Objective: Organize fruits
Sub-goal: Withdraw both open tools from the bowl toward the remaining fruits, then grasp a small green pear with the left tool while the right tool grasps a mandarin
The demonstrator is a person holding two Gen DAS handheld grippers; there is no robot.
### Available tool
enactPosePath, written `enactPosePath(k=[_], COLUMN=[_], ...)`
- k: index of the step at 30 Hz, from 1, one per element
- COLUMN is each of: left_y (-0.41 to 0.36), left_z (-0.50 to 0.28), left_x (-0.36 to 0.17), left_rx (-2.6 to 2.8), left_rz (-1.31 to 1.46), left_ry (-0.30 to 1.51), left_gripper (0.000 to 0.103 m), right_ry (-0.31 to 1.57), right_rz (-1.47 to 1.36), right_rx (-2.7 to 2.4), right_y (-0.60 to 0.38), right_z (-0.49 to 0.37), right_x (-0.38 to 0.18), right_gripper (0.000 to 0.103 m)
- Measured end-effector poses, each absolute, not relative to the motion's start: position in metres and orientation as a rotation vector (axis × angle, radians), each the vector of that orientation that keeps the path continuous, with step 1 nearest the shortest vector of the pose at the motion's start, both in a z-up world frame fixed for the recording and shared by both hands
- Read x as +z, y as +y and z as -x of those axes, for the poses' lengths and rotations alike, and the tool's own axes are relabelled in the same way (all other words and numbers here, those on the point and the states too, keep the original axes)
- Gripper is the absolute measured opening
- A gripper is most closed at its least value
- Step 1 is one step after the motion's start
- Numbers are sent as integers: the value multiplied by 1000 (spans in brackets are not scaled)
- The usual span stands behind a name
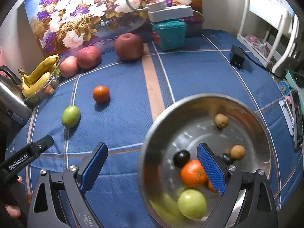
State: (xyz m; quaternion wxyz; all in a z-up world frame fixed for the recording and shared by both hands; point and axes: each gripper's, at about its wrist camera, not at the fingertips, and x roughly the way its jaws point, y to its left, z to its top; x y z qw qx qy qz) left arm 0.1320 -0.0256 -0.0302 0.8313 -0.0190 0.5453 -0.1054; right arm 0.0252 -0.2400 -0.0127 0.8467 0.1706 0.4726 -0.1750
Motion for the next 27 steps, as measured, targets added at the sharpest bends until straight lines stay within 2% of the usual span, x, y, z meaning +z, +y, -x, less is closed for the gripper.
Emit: enactPosePath(k=[27], left_y=[-24], left_z=[-176], left_x=[-40], left_rx=[-227], left_rz=[87], left_ry=[1115], left_gripper=[103], right_ry=[952], right_rz=[-364], right_rx=[-293], right_y=[-226], right_z=[-108], right_x=[-2], right_gripper=[95])
